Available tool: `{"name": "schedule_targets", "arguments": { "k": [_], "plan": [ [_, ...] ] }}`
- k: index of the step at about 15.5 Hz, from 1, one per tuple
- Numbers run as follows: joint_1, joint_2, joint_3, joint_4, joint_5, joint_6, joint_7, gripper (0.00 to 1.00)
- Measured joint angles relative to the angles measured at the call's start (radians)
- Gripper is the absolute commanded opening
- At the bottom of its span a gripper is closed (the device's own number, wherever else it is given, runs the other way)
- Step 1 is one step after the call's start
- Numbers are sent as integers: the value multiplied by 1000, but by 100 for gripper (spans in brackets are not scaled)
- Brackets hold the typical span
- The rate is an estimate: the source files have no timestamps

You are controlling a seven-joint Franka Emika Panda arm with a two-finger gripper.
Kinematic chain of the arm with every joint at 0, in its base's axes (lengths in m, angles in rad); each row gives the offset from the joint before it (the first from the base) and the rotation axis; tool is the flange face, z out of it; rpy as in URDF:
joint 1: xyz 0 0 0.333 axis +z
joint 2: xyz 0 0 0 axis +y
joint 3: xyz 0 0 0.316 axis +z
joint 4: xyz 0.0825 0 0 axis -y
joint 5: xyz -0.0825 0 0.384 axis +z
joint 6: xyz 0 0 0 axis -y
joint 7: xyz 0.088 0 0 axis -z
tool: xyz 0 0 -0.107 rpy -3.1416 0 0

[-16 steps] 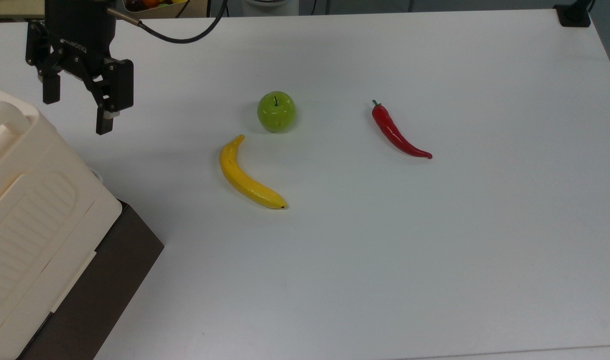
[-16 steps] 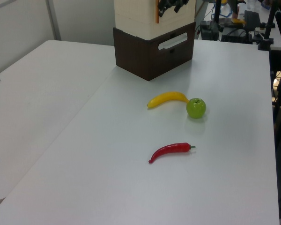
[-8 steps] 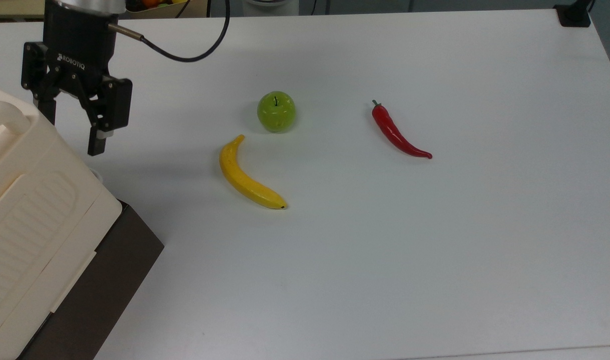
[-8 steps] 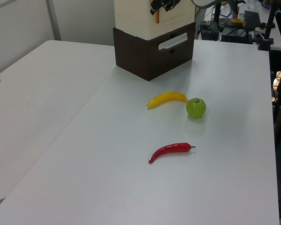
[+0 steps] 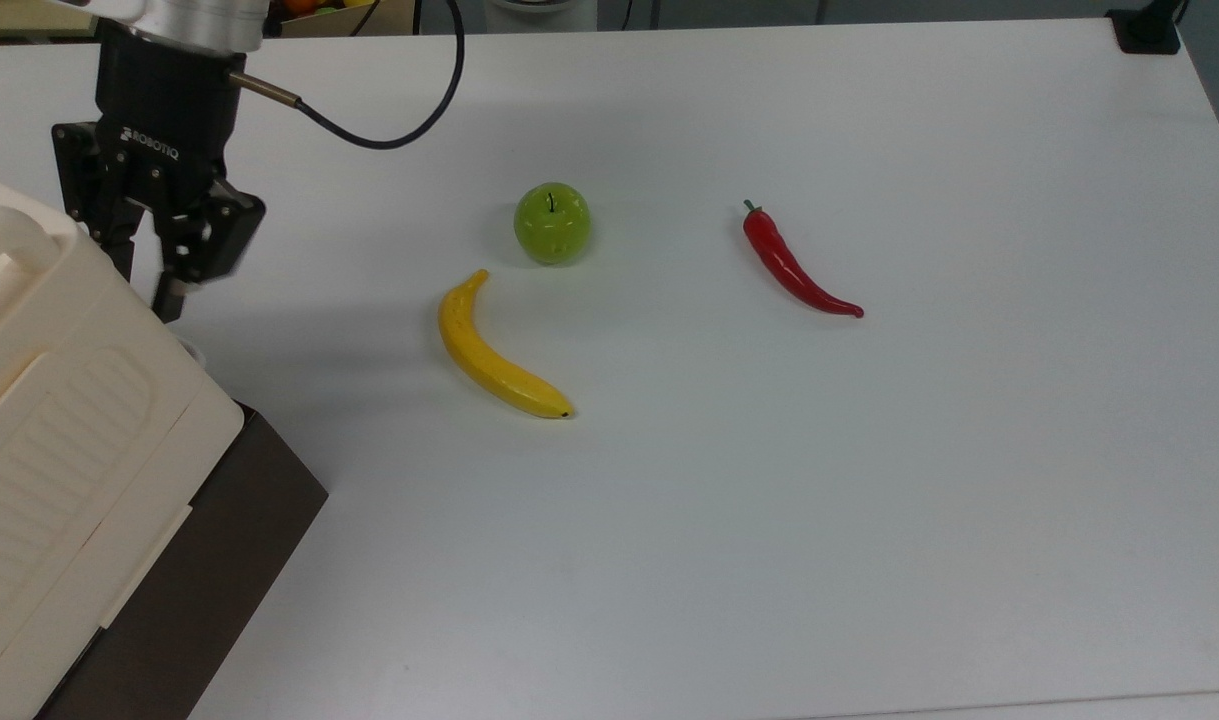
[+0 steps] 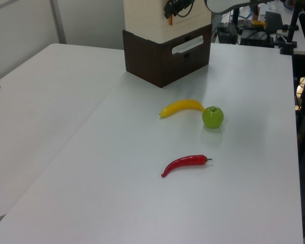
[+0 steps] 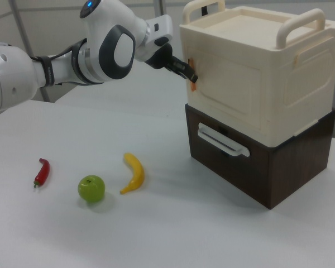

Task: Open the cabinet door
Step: 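Lower the gripper onto the orange door handle and close on it, then pull the door handle outward, swinging the door open on its hinge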

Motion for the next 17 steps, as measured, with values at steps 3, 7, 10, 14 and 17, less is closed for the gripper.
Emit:
{"name": "schedule_targets", "arguments": {
  "k": [3,7,10,14,17],
  "plan": [
    [-1,0,0,0,-1,0,0,18],
    [-1,0,0,0,-1,-1,0,11],
    [-1,-1,0,-1,-1,-2,0,9],
    [1,-5,1,2,-1,-23,0,9],
    [7,-23,7,8,-1,-107,2,11]
  ]
}}
